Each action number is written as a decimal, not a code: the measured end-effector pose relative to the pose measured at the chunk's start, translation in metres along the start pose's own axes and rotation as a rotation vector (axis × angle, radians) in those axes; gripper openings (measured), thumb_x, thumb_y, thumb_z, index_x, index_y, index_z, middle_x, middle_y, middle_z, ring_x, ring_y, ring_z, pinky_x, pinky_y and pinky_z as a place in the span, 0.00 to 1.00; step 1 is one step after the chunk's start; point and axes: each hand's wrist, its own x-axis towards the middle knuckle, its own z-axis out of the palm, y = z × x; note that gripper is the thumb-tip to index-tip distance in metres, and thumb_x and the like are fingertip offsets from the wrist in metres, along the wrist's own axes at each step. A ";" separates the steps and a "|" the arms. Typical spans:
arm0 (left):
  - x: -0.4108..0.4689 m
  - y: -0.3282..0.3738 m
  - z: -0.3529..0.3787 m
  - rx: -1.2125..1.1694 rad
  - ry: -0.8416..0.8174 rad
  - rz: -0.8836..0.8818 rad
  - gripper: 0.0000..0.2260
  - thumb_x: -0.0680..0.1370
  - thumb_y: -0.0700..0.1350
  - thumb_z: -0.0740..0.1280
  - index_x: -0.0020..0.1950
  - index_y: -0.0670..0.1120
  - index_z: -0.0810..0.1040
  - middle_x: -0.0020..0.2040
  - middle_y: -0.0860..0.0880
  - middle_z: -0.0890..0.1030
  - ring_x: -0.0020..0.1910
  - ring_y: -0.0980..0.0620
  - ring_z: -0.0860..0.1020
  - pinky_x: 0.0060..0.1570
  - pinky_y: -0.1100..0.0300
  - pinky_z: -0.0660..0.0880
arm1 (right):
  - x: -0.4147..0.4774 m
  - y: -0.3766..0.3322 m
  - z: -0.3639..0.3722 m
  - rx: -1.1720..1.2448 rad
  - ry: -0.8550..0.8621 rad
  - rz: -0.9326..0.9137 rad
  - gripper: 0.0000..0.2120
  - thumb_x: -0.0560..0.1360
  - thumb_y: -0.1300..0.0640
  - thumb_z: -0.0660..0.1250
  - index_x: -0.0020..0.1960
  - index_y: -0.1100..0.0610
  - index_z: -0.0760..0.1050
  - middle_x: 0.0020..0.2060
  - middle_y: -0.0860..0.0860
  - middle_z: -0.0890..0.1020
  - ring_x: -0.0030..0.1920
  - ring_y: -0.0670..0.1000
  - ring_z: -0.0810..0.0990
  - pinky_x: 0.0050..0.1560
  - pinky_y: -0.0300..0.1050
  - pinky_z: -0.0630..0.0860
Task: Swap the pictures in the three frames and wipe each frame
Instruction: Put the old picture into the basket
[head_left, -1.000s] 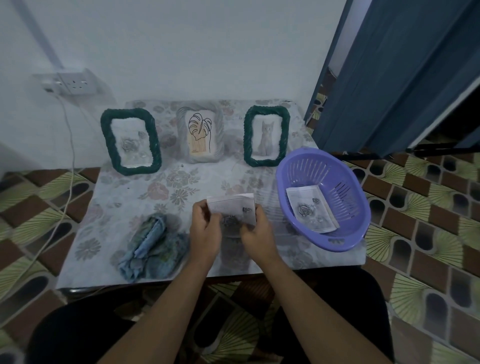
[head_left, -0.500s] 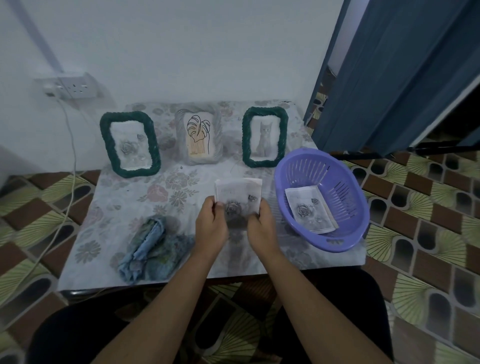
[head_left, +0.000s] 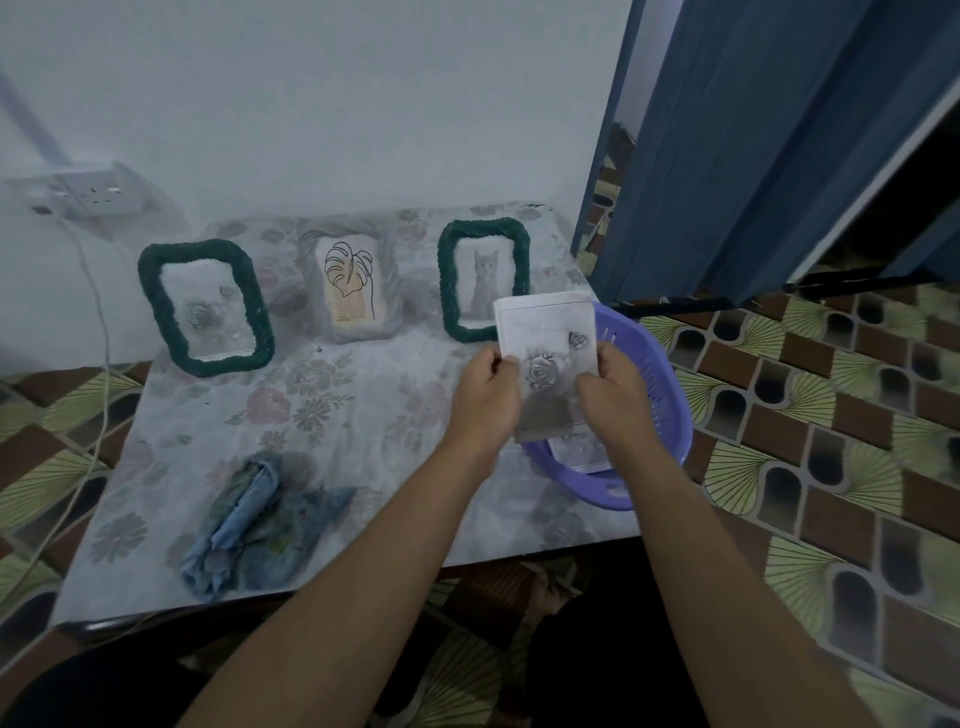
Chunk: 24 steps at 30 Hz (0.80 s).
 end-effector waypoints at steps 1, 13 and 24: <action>0.002 0.000 0.008 -0.004 -0.031 -0.036 0.07 0.77 0.49 0.61 0.51 0.53 0.77 0.50 0.49 0.83 0.51 0.47 0.81 0.55 0.41 0.77 | 0.005 0.003 -0.008 -0.032 0.011 0.006 0.17 0.72 0.64 0.59 0.57 0.51 0.76 0.53 0.50 0.82 0.53 0.55 0.79 0.49 0.52 0.78; 0.029 -0.008 0.085 -0.143 -0.029 -0.432 0.19 0.75 0.56 0.59 0.60 0.46 0.75 0.55 0.43 0.81 0.53 0.40 0.80 0.57 0.41 0.77 | 0.066 0.053 -0.044 -0.387 -0.279 0.266 0.22 0.67 0.54 0.60 0.59 0.59 0.75 0.55 0.59 0.79 0.53 0.61 0.78 0.55 0.56 0.78; 0.050 -0.026 0.088 -0.181 0.077 -0.518 0.15 0.82 0.51 0.54 0.47 0.46 0.78 0.46 0.42 0.79 0.42 0.44 0.75 0.43 0.51 0.74 | 0.076 0.069 -0.037 -0.382 -0.269 0.336 0.22 0.79 0.55 0.62 0.70 0.61 0.67 0.61 0.57 0.73 0.57 0.58 0.74 0.52 0.49 0.73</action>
